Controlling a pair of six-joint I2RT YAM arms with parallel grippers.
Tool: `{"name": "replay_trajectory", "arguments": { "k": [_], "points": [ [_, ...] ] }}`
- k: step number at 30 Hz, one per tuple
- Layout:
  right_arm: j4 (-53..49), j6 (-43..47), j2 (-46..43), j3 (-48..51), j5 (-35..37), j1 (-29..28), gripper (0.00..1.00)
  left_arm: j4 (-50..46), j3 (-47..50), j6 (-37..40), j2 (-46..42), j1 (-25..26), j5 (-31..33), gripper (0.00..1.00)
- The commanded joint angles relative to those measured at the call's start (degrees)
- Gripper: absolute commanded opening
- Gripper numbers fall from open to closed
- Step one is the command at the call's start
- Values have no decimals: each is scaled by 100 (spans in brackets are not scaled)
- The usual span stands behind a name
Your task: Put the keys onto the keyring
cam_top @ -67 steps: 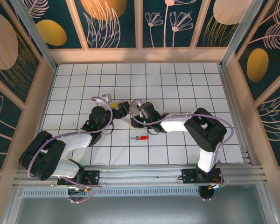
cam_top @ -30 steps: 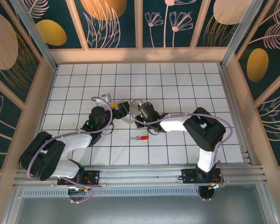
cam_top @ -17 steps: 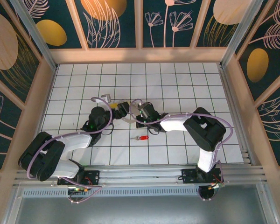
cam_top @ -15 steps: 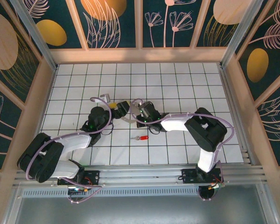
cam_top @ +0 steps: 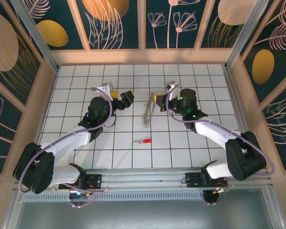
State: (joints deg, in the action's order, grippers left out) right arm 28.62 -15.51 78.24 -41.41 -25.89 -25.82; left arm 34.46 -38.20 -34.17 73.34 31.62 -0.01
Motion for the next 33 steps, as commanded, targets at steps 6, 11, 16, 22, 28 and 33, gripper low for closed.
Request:
{"name": "replay_trajectory", "arguments": {
  "k": [6,11,16,22,28,33],
  "points": [
    [1652,-720,-40,54,-2032,595,0,-379,-591,709,-10,29,-799,95],
    [2134,-1051,0,148,-2481,624,0,-203,-649,659,89,29,-1557,77],
    [2587,-1361,6,190,-3077,635,0,326,-582,422,111,24,-2382,66],
    [1743,-974,-60,51,-2660,528,0,782,-606,25,362,24,-2883,64],
    [1293,-684,386,30,-1755,203,0,677,-430,94,371,27,-2120,72],
    [1780,-1057,1307,-416,-1577,54,0,598,-264,173,258,27,-1671,75]
  ]
}}
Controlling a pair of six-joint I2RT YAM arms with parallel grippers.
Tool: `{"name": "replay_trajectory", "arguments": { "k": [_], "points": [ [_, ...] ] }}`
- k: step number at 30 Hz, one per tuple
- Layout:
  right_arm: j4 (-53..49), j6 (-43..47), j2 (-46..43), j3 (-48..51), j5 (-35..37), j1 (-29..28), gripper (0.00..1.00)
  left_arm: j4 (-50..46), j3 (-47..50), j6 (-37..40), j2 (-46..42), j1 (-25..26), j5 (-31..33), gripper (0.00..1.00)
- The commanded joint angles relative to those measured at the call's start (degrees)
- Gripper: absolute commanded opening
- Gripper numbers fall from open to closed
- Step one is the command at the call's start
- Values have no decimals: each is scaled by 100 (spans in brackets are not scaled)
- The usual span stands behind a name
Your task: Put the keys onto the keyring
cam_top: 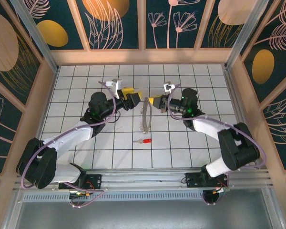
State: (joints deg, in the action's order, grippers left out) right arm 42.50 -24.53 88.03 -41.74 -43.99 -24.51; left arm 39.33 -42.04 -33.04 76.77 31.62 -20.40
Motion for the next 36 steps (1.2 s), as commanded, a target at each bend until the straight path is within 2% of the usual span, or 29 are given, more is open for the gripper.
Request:
{"name": "replay_trajectory", "arguments": {
  "k": [1,7,14,21,27,36],
  "points": [
    [465,-225,499,-510,233,-113,0,98,142,84,-118,29,429,75],
    [1073,-634,1241,-857,386,-222,0,-83,131,277,-196,29,659,77],
    [1201,-493,1356,-134,1070,-255,0,-16,150,264,-83,28,586,78],
    [931,-465,1529,552,2077,-536,0,213,317,109,-20,29,485,78],
    [999,-648,1575,934,2245,-651,0,342,409,61,12,29,441,79],
    [661,-667,1621,957,2282,-941,0,487,463,17,109,29,388,79]
  ]
}}
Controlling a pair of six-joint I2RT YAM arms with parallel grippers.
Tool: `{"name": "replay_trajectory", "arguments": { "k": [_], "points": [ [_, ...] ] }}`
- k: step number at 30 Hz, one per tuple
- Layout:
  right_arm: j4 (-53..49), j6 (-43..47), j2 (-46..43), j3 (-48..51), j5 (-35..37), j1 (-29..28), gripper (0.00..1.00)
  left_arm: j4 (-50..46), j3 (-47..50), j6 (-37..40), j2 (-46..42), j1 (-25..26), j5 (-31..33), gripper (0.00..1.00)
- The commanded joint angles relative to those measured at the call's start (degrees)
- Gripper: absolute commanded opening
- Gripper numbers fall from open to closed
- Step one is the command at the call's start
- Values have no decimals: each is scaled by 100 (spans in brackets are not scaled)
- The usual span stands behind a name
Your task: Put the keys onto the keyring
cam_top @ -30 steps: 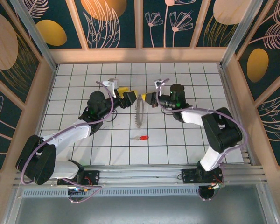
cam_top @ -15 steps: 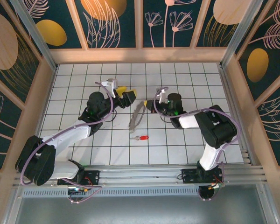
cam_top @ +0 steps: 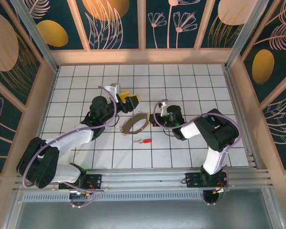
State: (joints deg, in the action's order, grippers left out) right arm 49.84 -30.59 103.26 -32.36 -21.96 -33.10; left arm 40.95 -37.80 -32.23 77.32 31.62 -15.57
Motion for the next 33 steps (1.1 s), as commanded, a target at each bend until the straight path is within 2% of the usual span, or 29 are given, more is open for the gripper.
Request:
{"name": "replay_trajectory", "arguments": {
  "k": [1,7,15,22,33],
  "points": [
    [-95,-61,98,32,86,-105,0,334,53,-64,55,24,-95,79],
    [-249,-44,133,53,67,-193,0,361,73,-55,59,27,-104,79],
    [-303,-35,159,106,22,-209,9,387,89,-55,58,29,-126,79],
    [-344,-6,81,150,-13,-241,24,409,107,-69,55,29,-130,79],
    [-389,-17,-13,272,69,-241,20,431,124,-84,53,29,-139,79]
  ]
}}
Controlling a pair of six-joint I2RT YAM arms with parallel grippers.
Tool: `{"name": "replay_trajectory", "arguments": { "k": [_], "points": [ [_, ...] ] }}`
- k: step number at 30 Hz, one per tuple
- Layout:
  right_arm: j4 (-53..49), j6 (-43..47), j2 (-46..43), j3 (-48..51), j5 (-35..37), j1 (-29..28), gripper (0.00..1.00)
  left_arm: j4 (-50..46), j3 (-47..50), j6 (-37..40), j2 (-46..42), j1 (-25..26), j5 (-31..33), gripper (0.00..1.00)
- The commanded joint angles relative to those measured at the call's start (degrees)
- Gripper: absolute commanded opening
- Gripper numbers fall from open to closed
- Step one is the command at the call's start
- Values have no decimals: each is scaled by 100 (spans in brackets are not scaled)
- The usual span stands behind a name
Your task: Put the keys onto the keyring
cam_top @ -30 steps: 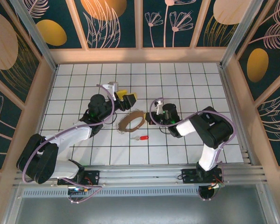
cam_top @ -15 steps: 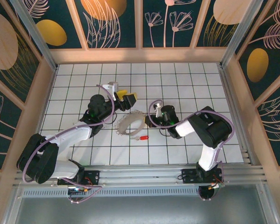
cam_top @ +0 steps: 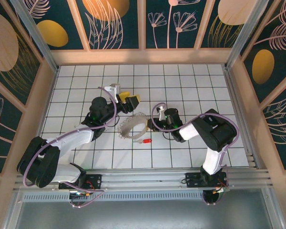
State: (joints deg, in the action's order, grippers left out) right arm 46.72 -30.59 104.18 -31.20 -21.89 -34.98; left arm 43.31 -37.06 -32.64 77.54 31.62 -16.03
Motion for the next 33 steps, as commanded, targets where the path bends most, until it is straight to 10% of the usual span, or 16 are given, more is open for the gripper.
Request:
{"name": "replay_trajectory", "arguments": {
  "k": [1,33],
  "points": [
    [-84,-25,-122,171,62,-47,20,195,50,-40,31,29,-93,79],
    [-157,-35,29,119,154,-79,11,257,80,-67,62,29,-93,81]
  ]
}}
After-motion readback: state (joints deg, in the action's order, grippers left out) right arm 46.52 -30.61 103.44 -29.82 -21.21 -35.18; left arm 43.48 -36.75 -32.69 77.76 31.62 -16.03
